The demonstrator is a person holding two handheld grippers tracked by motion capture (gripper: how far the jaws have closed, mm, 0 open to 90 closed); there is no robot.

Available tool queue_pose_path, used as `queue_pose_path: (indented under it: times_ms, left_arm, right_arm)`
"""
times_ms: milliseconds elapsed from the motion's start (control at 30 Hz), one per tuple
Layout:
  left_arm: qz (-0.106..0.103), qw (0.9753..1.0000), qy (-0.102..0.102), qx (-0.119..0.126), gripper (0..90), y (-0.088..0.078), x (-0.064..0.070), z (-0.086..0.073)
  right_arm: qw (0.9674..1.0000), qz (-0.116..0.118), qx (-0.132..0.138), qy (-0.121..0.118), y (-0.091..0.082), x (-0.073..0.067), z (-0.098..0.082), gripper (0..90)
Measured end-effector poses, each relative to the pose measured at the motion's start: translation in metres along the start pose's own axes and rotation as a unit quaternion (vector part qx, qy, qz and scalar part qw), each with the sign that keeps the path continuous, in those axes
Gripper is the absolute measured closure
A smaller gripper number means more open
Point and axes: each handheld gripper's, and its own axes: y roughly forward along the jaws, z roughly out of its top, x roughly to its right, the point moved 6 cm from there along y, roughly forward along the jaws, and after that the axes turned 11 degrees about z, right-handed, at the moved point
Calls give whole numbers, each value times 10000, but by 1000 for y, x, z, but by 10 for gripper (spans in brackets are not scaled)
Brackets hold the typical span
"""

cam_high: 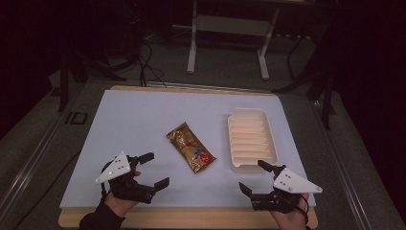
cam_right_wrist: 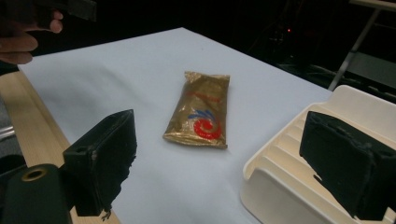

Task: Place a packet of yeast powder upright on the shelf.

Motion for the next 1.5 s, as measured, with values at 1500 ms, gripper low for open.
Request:
queue_pose_path:
  times_ms: [1500]
  left_arm:
    - [956, 9870, -170, -1279, 122, 130, -116, -17]
  right_arm:
    - [9996, 141, 229, -20, -4, -3, 3, 129]
